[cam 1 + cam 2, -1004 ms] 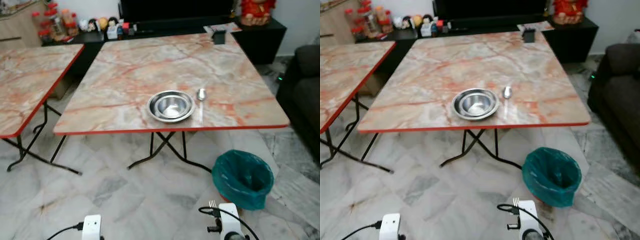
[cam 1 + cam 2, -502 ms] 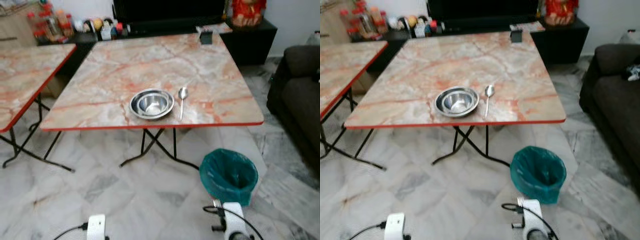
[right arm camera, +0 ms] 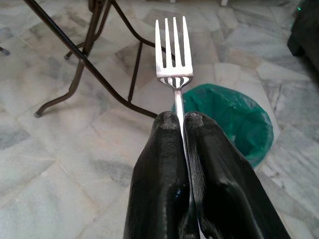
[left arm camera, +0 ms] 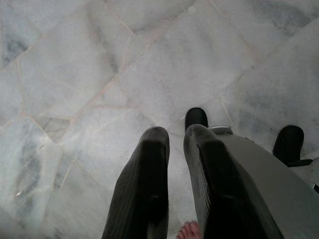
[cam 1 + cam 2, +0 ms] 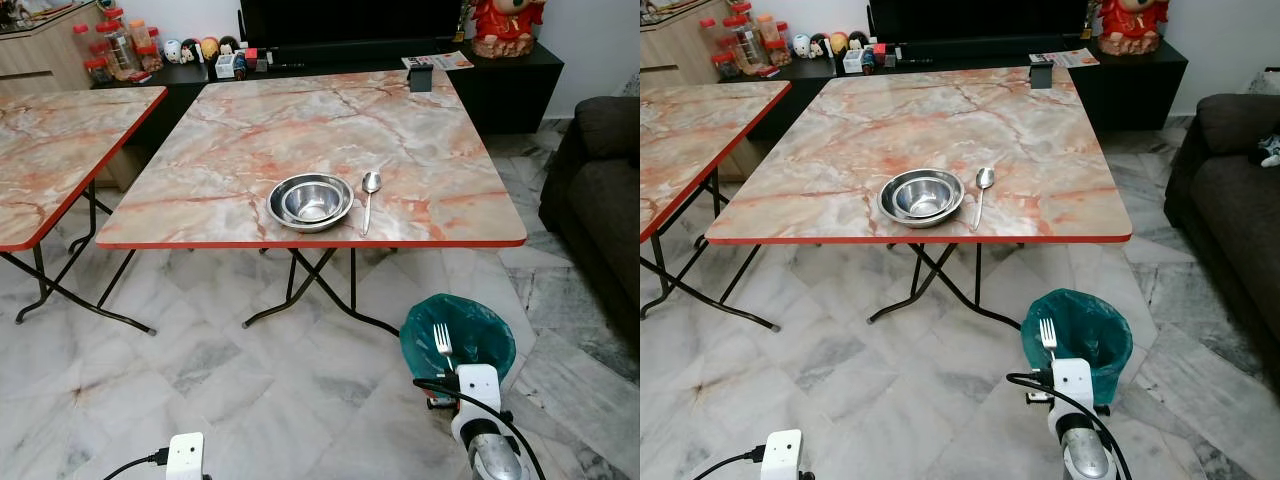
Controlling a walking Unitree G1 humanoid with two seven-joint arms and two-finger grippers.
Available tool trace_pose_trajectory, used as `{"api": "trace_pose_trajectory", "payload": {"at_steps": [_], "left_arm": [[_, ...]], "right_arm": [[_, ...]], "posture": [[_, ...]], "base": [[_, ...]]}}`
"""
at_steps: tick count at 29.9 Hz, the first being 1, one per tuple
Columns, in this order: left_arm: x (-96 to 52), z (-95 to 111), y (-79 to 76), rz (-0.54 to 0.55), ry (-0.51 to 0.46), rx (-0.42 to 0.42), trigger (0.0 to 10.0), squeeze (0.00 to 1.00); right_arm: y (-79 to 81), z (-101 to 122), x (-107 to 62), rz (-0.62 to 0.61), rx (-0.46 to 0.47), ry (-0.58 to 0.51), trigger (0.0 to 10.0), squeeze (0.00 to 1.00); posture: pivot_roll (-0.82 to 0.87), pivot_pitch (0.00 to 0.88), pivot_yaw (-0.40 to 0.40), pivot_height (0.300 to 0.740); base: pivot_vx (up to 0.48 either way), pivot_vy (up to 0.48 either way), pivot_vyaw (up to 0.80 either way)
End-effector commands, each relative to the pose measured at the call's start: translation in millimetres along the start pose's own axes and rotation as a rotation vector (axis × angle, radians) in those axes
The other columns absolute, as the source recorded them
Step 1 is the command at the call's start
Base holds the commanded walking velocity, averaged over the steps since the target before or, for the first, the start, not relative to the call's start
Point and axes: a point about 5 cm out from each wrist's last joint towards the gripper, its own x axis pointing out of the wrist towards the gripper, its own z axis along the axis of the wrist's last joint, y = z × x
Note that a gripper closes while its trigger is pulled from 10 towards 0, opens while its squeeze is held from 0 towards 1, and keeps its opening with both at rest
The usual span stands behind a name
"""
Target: Setting the table
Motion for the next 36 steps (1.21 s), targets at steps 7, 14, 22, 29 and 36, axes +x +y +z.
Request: {"api": "trace_pose_trajectory", "payload": {"at_steps": [7, 14, 22, 29, 36], "left_arm": [[0.3, 1.8, -0.1, -0.01, -0.007, 0.001, 10.0, 0.0], [0.0, 1.1, 1.6, -0.007, -0.007, 0.007, 10.0, 0.0], [1.3, 7.7, -1.2, -0.014, -0.026, -0.006, 10.0, 0.0], [1.6, 9.7, -2.1, -0.016, -0.033, -0.011, 10.0, 0.0], [1.6, 10.2, -2.0, -0.013, -0.038, -0.021, 10.0, 0.0]], "right_arm": [[11.5, 27.0, -15.0, 0.12, -0.106, -0.261, 10.0, 0.0], [11.8, 68.1, -6.4, 0.097, -0.184, -0.42, 10.0, 0.0], [22.9, 133.2, 16.2, 0.073, -0.038, -0.558, 10.0, 0.0], [34.2, 185.3, 33.0, 0.058, 0.126, -0.648, 10.0, 0.0], [41.0, 199.5, 32.0, 0.083, 0.189, -0.665, 10.0, 0.0]], "posture": [[-0.08, 0.062, 0.081, 0.74], [-0.09, 0.06, 0.084, 0.74], [-0.08, 0.046, 0.09, 0.74], [-0.07, 0.04, 0.092, 0.74], [-0.07, 0.036, 0.083, 0.74]], "base": [[0.0, 0.0, 0.0], [0.0, 0.0, 0.0], [0.0, 0.0, 0.0], [0.0, 0.0, 0.0], [0.0, 0.0, 0.0]]}}
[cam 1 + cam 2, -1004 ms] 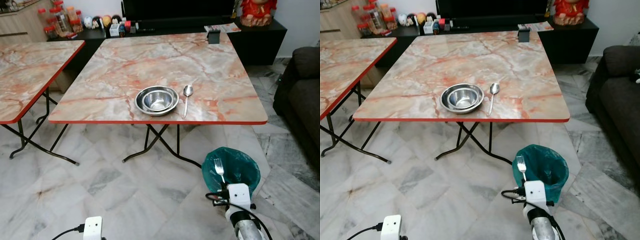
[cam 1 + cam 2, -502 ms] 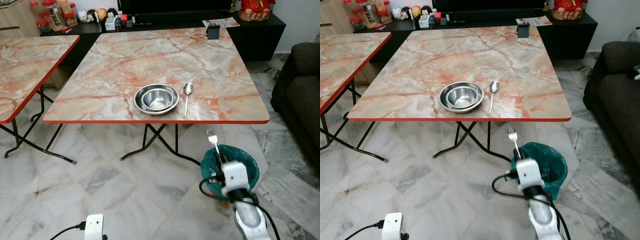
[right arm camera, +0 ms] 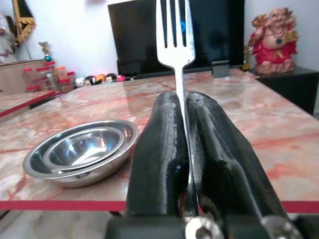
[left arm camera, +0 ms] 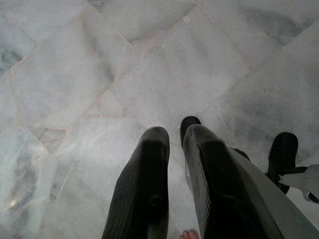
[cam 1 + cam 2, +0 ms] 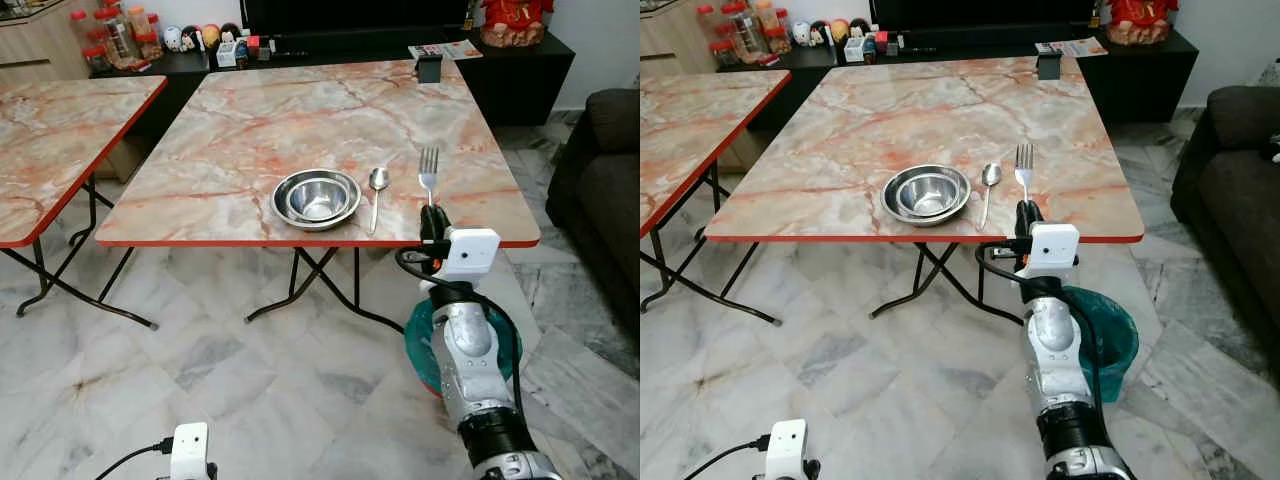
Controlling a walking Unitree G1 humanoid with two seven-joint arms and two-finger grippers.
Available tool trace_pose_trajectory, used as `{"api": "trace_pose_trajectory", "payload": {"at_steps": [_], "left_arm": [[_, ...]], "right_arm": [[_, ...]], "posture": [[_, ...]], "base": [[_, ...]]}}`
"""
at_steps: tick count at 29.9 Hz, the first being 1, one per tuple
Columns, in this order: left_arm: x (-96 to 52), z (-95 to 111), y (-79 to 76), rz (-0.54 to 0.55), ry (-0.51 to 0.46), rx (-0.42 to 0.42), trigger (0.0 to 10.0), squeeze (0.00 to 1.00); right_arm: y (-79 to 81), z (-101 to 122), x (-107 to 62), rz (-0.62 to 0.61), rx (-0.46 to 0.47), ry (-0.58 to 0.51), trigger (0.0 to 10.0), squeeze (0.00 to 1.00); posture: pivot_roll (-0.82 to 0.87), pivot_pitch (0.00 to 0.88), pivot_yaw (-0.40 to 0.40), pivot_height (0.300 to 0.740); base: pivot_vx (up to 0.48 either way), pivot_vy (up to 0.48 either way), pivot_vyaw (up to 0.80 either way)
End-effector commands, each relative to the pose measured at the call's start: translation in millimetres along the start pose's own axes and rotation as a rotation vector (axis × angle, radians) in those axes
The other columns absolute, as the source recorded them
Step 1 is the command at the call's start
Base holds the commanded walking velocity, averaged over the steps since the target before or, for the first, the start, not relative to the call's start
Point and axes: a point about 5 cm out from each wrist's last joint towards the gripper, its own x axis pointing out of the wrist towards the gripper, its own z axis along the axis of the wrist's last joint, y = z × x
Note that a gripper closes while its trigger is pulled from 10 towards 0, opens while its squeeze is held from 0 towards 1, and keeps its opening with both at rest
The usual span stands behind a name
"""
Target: Setting the table
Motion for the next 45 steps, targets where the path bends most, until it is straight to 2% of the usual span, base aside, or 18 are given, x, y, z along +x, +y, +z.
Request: {"api": "trace_pose_trajectory", "payload": {"at_steps": [1, 9, 14, 25, 45], "left_arm": [[-0.5, -1.0, 3.5, 0.012, -0.002, -0.021, 10.0, 0.0], [-0.5, -1.5, 3.3, 0.009, 0.001, -0.014, 10.0, 0.0], [-0.5, -1.4, 3.3, 0.009, 0.001, -0.013, 10.0, 0.0], [-0.2, 0.0, 2.9, 0.011, -0.003, -0.018, 10.0, 0.0], [-0.2, -0.1, 3.4, 0.011, -0.002, -0.018, 10.0, 0.0]], "right_arm": [[3.2, 6.6, 3.0, 0.002, 0.023, -0.017, 10.0, 0.0], [8.1, 10.3, 9.8, -0.011, 0.034, -0.025, 10.0, 0.0], [8.6, 10.6, 10.1, -0.01, 0.041, -0.027, 10.0, 0.0], [17.4, 15.0, 11.9, 0.022, 0.075, -0.032, 10.0, 0.0], [17.7, 11.9, 10.1, 0.021, 0.081, -0.013, 10.0, 0.0]], "posture": [[-0.07, 0.038, 0.084, 0.74], [-0.07, 0.036, 0.088, 0.74], [-0.07, 0.036, 0.089, 0.74], [-0.06, 0.036, 0.083, 0.74], [-0.06, 0.039, 0.086, 0.74]], "base": [[0.0, 0.0, 0.0], [0.256, 0.0, -0.07], [0.274, 0.0, -0.56], [0.283, 0.0, 0.0], [0.295, 0.0, 0.0]]}}
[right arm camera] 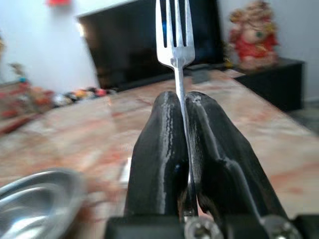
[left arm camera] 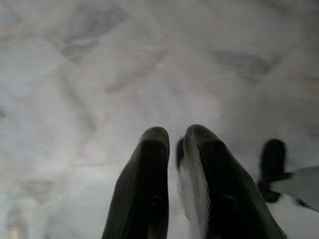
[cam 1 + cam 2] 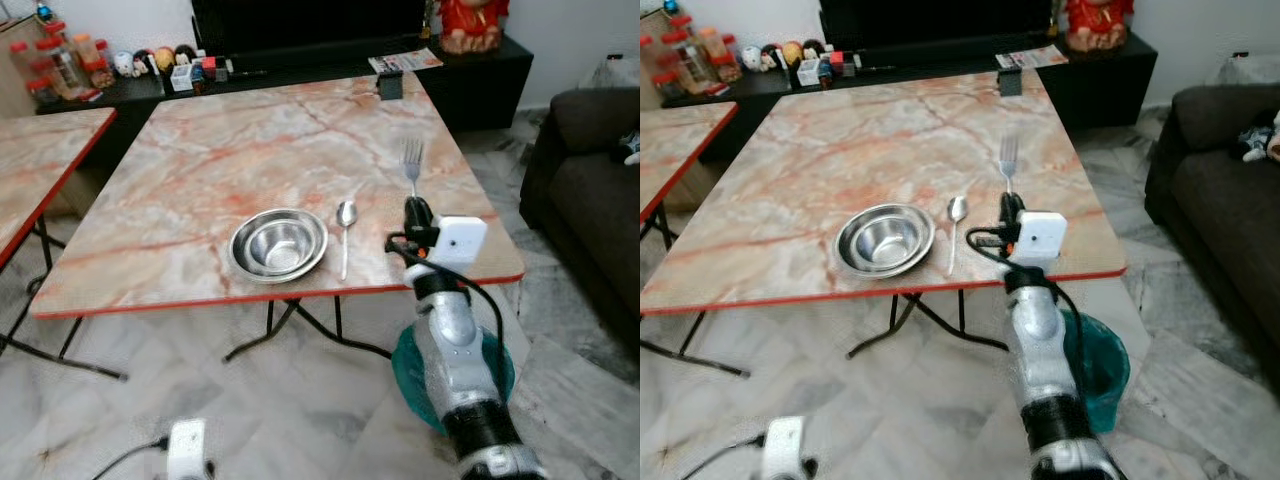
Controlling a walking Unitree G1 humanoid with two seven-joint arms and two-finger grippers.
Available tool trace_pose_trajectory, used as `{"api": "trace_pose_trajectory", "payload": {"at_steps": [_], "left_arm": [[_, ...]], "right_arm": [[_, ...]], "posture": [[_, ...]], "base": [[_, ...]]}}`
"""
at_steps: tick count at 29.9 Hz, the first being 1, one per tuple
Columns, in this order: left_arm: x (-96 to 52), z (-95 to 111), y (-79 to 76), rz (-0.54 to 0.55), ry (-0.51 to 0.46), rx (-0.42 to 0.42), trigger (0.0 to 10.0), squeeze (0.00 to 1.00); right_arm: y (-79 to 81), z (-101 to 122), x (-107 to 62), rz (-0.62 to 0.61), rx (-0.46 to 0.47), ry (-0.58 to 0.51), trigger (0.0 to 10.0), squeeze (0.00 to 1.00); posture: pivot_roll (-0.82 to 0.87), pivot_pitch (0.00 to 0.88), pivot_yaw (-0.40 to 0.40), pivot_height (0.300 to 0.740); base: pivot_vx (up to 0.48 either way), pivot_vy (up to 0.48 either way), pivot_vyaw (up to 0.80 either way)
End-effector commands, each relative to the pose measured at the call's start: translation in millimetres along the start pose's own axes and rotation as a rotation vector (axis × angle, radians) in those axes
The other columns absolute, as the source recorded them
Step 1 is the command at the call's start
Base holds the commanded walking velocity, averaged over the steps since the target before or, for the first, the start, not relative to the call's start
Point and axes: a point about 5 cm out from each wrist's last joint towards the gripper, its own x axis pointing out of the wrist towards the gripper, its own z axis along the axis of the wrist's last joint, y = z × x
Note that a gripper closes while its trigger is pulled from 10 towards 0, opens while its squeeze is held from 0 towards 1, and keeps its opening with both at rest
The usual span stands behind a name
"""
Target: Setting the table
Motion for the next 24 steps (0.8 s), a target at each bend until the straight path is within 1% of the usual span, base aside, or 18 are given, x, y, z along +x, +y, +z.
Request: {"api": "trace_pose_trajectory", "payload": {"at_steps": [1, 20, 24], "left_arm": [[-0.7, 1.9, 14.4, 0.038, -0.007, -0.004, 10.0, 0.0], [-1.1, 0.0, 13.9, 0.036, -0.003, -0.005, 10.0, 0.0], [-1.1, -0.2, 14.3, 0.038, -0.002, -0.003, 10.0, 0.0]], "right_arm": [[15.1, 5.7, 4.3, 0.039, 0.021, -0.021, 10.0, 0.0], [17.3, 2.3, 2.1, 0.046, 0.018, -0.002, 10.0, 0.0], [20.6, -1.9, -2.7, 0.054, 0.022, 0.019, 10.0, 0.0]], "posture": [[-0.06, 0.039, 0.086, 0.74], [-0.06, 0.045, 0.086, 0.74], [-0.07, 0.047, 0.085, 0.74]], "base": [[0.3, 0.0, 0.0], [0.296, 0.0, 0.0], [0.28, 0.0, 0.0]]}}
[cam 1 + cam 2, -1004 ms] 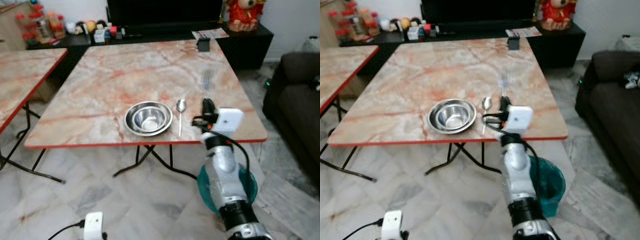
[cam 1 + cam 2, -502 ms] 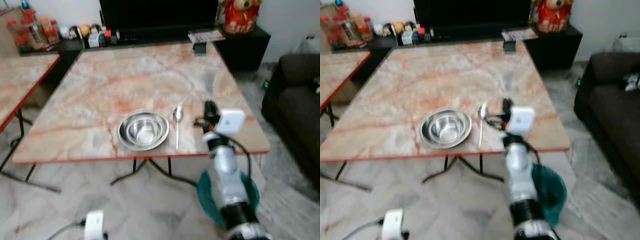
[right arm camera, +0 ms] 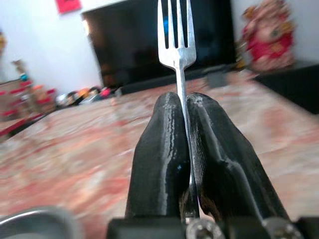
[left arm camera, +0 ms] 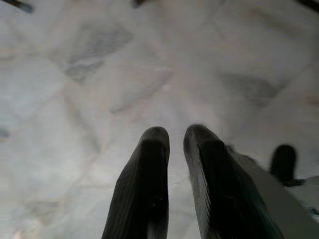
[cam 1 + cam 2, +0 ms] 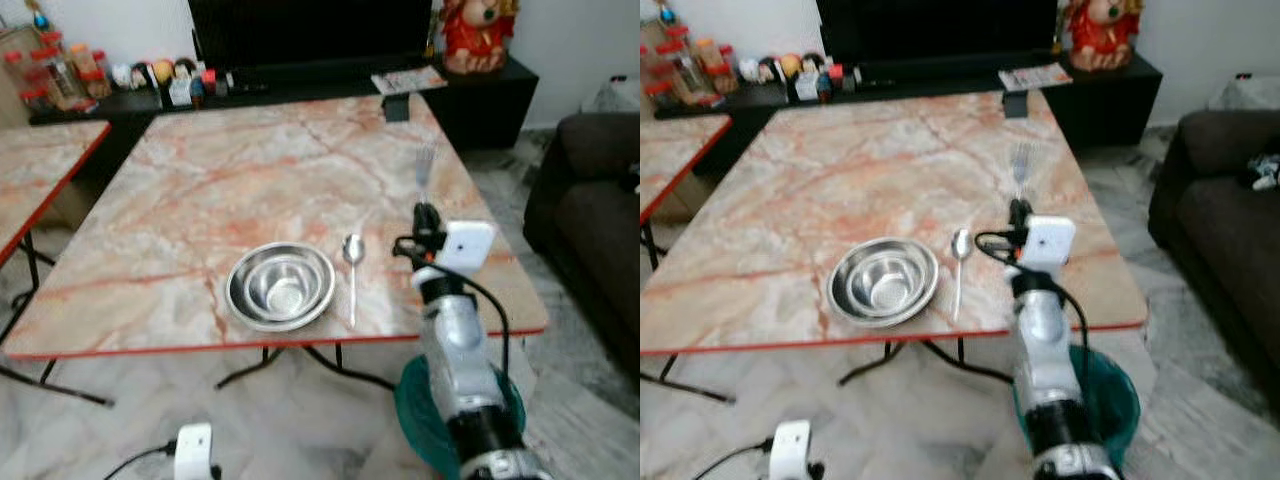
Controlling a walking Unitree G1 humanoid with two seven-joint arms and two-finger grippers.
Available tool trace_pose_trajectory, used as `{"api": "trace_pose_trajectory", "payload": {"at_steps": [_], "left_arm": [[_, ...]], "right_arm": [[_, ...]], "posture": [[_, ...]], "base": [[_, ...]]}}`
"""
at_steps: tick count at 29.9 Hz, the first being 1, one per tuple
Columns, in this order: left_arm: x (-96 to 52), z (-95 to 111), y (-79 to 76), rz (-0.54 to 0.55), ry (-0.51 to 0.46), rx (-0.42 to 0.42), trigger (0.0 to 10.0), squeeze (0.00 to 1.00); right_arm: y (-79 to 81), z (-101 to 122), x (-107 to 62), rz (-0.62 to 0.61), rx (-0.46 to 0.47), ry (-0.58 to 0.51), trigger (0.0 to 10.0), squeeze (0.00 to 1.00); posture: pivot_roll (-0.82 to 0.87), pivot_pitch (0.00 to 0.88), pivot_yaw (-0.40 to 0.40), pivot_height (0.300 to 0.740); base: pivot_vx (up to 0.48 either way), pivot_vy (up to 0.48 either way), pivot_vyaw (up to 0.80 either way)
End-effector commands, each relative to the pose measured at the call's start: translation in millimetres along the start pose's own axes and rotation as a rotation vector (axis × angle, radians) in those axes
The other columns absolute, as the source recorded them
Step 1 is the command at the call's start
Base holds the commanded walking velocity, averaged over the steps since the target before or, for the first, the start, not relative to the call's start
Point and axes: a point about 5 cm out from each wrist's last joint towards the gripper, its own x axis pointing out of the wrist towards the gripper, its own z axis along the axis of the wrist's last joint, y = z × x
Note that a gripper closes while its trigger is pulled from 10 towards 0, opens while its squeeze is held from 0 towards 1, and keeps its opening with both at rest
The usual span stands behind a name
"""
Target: Setting the table
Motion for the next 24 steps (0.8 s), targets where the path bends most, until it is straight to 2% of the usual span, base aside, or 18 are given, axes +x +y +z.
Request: {"api": "trace_pose_trajectory", "payload": {"at_steps": [1, 14, 18, 19, 24], "left_arm": [[0.4, 1.9, -0.8, 0.002, -0.008, -0.012, 10.0, 0.0], [0.2, 1.1, -0.5, -0.002, -0.003, -0.016, 10.0, 0.0], [0.2, 0.5, -0.4, -0.004, 0.001, -0.015, 10.0, 0.0], [0.1, 0.0, -0.5, -0.005, 0.005, -0.013, 10.0, 0.0], [0.2, -0.1, -0.7, -0.006, 0.006, -0.012, 10.0, 0.0]], "right_arm": [[-3.7, 1.0, -2.3, -0.008, -0.016, 0.002, 10.0, 0.0], [-4.4, -12.1, -7.8, -0.054, -0.019, 0.09, 10.0, 0.0], [-11.3, -22.5, -7.3, -0.141, -0.009, 0.193, 10.0, 0.0], [-13.6, -28.0, -6.4, -0.162, -0.036, 0.257, 10.0, 0.0], [-18.3, -36.9, -5.8, -0.206, -0.071, 0.338, 10.0, 0.0]], "posture": [[-0.07, 0.048, 0.086, 0.74], [-0.06, 0.049, 0.085, 0.74], [-0.07, 0.051, 0.087, 0.74], [-0.07, 0.051, 0.088, 0.74], [-0.06, 0.048, 0.085, 0.74]], "base": [[0.266, 0.0, 0.0], [0.04, 0.0, 0.0], [0.0, 0.0, 0.0], [0.0, 0.0, 0.0], [0.0, 0.0, 0.0]]}}
